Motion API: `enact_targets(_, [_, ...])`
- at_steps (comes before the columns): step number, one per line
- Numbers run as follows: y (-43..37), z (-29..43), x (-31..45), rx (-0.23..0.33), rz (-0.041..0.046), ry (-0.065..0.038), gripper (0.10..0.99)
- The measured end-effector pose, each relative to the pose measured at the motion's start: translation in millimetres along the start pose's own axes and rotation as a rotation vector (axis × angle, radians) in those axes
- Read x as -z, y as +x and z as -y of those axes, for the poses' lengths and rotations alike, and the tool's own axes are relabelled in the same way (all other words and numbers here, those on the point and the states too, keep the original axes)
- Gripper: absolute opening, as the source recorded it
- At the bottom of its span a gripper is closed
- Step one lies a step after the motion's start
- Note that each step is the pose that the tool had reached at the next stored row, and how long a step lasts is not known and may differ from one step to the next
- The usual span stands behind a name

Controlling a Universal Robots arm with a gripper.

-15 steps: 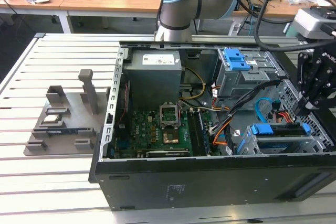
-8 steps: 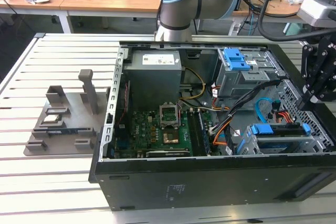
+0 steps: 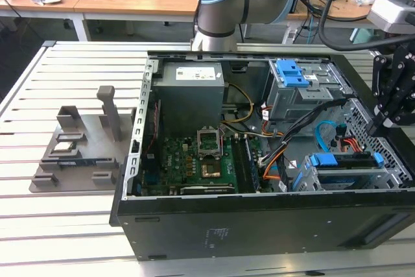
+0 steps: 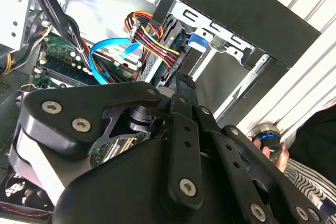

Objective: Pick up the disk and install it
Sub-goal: 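Insert the second disk wire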

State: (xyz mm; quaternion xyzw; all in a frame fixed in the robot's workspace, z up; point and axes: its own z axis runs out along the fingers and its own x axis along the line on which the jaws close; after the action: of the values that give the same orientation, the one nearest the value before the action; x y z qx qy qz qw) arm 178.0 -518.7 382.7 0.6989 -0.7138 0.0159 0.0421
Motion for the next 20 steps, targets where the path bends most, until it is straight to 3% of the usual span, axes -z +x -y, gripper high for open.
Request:
enact_targets(1, [0.0, 0.0, 0.0, 0.000, 0.0001, 0.000, 0.106])
enact_targets(2, [0.0, 0.0, 0.1, 0.000, 0.0000, 0.000, 0.173])
enact_targets(4, [0.0, 0.0, 0.0, 0.000, 0.0001, 0.000, 0.173])
enact_targets(5, [0.0, 0.0, 0.0, 0.000, 0.0001, 0.000, 0.294])
enact_targets(6, [0.0, 0.0, 0.1, 0.000, 0.0001, 0.000, 0.361])
enact_targets(8, [-0.5, -0.1, 0.3, 0.000, -0.0004, 0.000, 0.361])
enact_targets(10, [-11.8, -7.6, -0.3, 0.000, 0.0000, 0.000, 0.361])
enact_targets(11, [-13.7, -12.3, -1.2, 0.000, 0.0000, 0.000, 0.361])
enact_targets(12, [-14.6, -20.3, -3.0, 0.000, 0.0000, 0.000, 0.361])
enact_targets(16, [-15.3, -32.2, -7.8, 0.001, 0.0001, 0.000, 0.361])
enact_targets(17, [-15.5, -38.0, -10.5, 0.003, -0.0003, 0.000, 0.361])
enact_targets(20, [-15.4, -40.6, -11.6, 0.004, -0.0002, 0.000, 0.361])
